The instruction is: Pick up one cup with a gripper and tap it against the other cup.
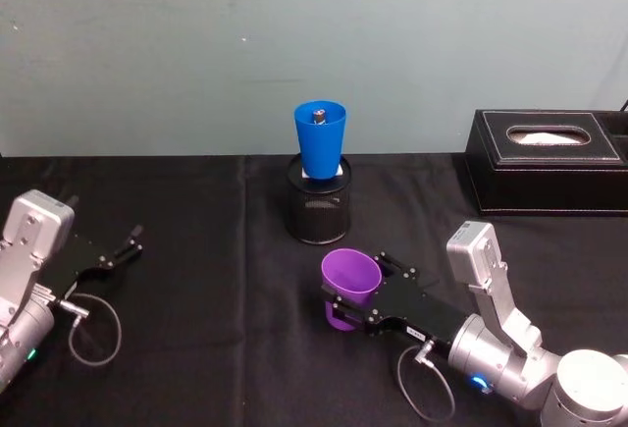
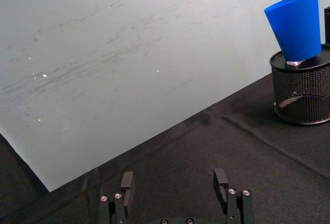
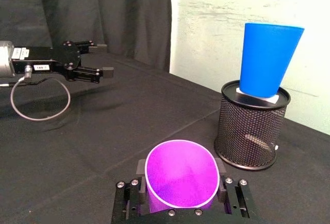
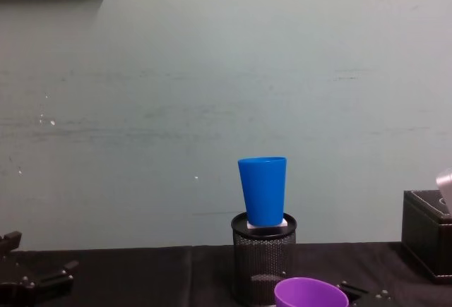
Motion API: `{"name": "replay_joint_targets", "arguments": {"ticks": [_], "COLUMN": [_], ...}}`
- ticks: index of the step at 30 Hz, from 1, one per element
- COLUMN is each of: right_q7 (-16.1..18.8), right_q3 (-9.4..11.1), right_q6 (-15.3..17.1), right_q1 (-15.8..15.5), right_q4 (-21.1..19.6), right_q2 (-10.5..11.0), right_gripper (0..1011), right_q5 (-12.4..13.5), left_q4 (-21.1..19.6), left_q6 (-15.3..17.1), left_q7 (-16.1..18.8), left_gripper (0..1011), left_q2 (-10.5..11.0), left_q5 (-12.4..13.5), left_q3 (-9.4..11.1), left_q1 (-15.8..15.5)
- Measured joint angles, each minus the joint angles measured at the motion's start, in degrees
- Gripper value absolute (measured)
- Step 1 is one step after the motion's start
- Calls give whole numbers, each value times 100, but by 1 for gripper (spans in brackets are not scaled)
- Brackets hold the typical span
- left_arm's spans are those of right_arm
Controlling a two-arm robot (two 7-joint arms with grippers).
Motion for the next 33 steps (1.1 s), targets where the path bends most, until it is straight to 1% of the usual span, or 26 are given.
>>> {"name": "replay_joint_targets", "arguments": {"ticks": [5, 11, 17, 20, 23, 29, 32, 33], "right_q7": [-5, -12, -16, -37, -68, -175, -362, -482], "right_q3": [-3, -7, -8, 19, 120, 274, 405, 476], "right_q6": [3, 7, 7, -23, -89, -98, -65, -31], "right_q1": [-2, -5, -6, -35, -99, -223, -325, -376], "right_q4": [-10, -16, -20, -93, -292, -627, -817, -891], "right_q2": [2, 6, 8, 11, 19, 36, 18, -7], "right_gripper": [840, 995, 1002, 1003, 1002, 1003, 1003, 1003], "right_q5": [-1, -3, -3, -4, 43, 142, 174, 182], "left_q4": [0, 0, 0, 0, 0, 0, 0, 0], "left_q6": [0, 0, 0, 0, 0, 0, 0, 0], "left_q7": [0, 0, 0, 0, 0, 0, 0, 0], "left_gripper": [1000, 1000, 1000, 1000, 1000, 1000, 1000, 1000], "left_q2": [0, 0, 0, 0, 0, 0, 0, 0], "left_q5": [0, 0, 0, 0, 0, 0, 0, 0], "left_q3": [0, 0, 0, 0, 0, 0, 0, 0], "left_q1": [0, 0, 0, 0, 0, 0, 0, 0]}}
